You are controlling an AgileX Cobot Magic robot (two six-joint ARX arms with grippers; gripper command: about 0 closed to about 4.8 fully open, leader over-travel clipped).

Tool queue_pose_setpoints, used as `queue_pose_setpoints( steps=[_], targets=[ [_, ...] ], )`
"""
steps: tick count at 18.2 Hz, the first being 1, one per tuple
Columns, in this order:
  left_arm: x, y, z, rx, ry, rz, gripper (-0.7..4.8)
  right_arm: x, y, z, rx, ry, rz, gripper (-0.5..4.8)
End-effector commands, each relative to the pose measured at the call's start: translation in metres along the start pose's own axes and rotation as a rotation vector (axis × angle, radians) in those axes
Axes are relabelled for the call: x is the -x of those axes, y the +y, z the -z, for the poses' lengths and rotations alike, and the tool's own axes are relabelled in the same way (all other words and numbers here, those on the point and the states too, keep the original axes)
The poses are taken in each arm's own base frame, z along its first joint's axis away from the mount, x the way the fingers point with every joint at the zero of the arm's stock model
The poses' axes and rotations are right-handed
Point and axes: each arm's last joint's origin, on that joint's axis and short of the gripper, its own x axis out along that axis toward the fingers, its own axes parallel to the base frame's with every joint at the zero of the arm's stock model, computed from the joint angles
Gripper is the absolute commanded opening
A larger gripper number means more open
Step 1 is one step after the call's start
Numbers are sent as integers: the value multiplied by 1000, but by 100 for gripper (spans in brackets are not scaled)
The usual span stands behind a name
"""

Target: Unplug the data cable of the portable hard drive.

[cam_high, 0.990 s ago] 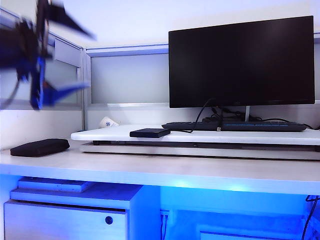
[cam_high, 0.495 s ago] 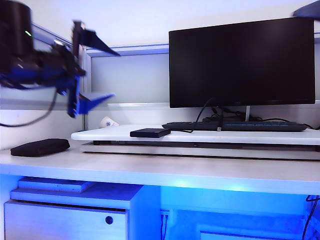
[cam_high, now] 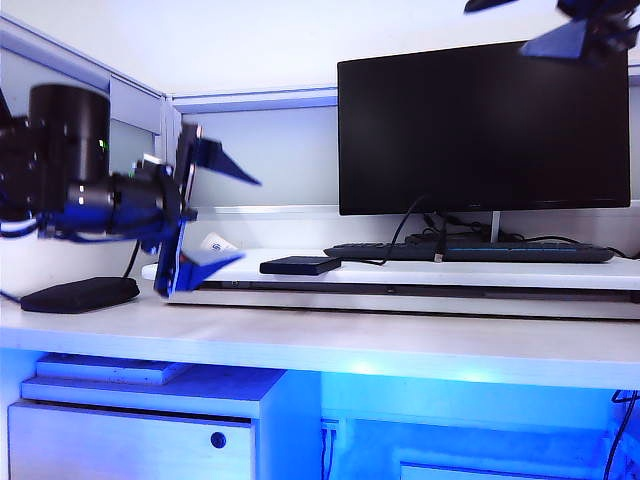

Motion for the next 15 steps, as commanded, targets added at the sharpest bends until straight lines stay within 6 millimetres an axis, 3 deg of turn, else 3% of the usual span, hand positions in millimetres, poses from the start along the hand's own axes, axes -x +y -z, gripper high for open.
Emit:
queue_pose_setpoints(
  steps=[1,7,15],
  targets=[
    [-3,7,1,5,3,-4,479,-11,-4,2,1,7,-1,463],
    [-21,16,-6,0,8,8,479,-22,-14,17,-11,55,23,463],
    [-58,24,-10,24,65,-11,479,-37,-21,19,7,48,38,463]
  ],
)
